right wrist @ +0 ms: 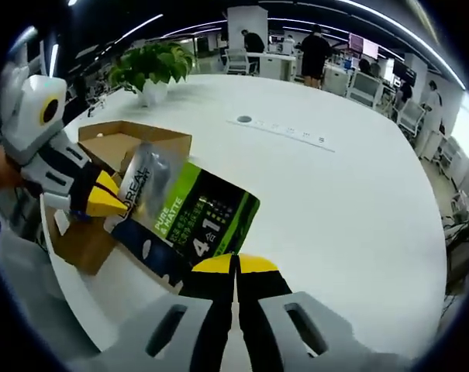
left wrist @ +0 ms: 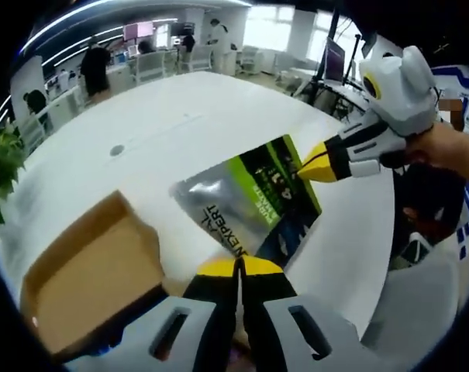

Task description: Operate the shoe box by opening the lid, removing the specified soft item, and placing it in the target area until the item is outside and the box remains undamaged.

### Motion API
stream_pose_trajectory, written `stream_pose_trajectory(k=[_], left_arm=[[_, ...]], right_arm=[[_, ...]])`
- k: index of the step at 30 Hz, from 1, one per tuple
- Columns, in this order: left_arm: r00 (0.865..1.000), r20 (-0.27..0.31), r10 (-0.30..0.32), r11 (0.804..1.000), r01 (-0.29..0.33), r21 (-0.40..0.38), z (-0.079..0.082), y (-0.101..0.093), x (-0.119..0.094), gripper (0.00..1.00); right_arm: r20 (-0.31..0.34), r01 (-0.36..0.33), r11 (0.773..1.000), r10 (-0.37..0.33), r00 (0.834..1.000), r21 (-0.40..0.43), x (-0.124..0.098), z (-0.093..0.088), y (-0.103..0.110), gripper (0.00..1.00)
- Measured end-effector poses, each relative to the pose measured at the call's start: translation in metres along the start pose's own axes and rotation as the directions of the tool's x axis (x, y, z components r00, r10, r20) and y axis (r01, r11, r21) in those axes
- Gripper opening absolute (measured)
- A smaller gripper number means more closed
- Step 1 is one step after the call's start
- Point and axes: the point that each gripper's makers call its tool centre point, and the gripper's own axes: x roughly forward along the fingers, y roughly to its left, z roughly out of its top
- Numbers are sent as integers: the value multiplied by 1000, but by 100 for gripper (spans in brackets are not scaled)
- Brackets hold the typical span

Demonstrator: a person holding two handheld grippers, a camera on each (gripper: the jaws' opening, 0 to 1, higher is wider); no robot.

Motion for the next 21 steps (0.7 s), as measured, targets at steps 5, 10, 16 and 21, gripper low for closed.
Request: stream_pose_trajectory(k=[5, 10, 16, 21], left_arm=[[999, -32, 12, 999, -10, 49, -3, -1, 8, 0], [998, -62, 24, 995, -17, 102, -7, -1, 17, 0], [995, -92, 38, 986, -22, 163, -10, -2, 26, 0], [993, -112, 40, 983, -19, 185, -14, -2, 34, 0]], right_arm=[[-15, 1, 1000, -1, 1000, -10, 10, -4, -4, 0], [-14, 3, 1000, -3, 1000, 7, 15, -8, -8, 0], [-12, 5, 999, -4, 1000, 32, 22, -17, -12, 0], [-8, 3, 999, -2, 1000, 50, 28, -23, -16, 0]])
